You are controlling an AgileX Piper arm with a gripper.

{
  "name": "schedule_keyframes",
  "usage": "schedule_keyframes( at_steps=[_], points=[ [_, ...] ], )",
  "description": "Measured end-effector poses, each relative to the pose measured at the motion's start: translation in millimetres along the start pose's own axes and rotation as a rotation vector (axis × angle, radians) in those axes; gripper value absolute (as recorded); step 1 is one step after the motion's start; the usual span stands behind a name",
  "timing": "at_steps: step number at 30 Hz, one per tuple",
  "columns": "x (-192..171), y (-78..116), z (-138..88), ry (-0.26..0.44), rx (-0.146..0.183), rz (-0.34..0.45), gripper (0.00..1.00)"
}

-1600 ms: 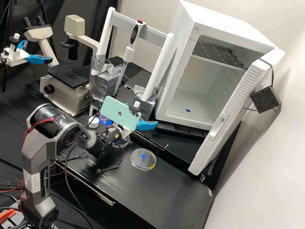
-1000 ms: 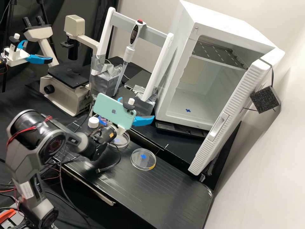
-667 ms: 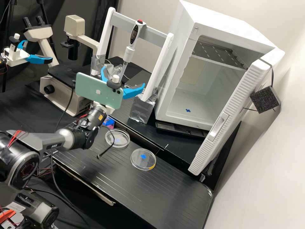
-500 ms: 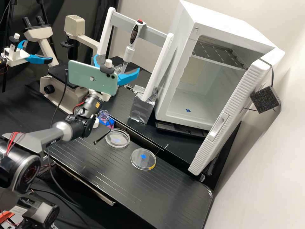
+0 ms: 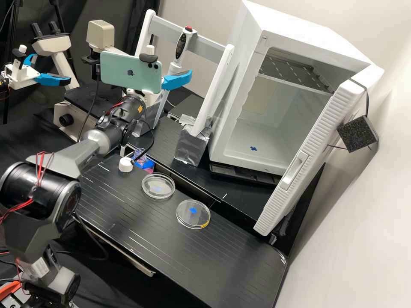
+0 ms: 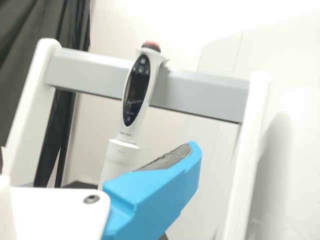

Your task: Use the pipette

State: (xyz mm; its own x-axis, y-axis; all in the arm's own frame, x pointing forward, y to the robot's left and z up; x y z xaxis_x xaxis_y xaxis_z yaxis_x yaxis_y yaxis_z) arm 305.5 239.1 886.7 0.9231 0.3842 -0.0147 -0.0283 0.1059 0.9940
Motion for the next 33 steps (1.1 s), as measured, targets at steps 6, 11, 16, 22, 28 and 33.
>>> schedule_keyframes(
  at_steps=[6,11,16,22,28,33],
  points=[
    [27,2.2,7,-0.048,0.002,-0.024,1.0],
    [38,6.1,14,-0.078,-0.001,-0.03,0.0],
    [44,11.6,15,-0.081,-0.004,-0.016,0.0],
    [46,15.1,13,-0.079,-0.003,-0.014,0.0],
    [47,17.0,12,-0.077,0.0,-0.01,0.0],
    [52,16.7,13,-0.087,0.034,0.0,0.0]
  ],
)
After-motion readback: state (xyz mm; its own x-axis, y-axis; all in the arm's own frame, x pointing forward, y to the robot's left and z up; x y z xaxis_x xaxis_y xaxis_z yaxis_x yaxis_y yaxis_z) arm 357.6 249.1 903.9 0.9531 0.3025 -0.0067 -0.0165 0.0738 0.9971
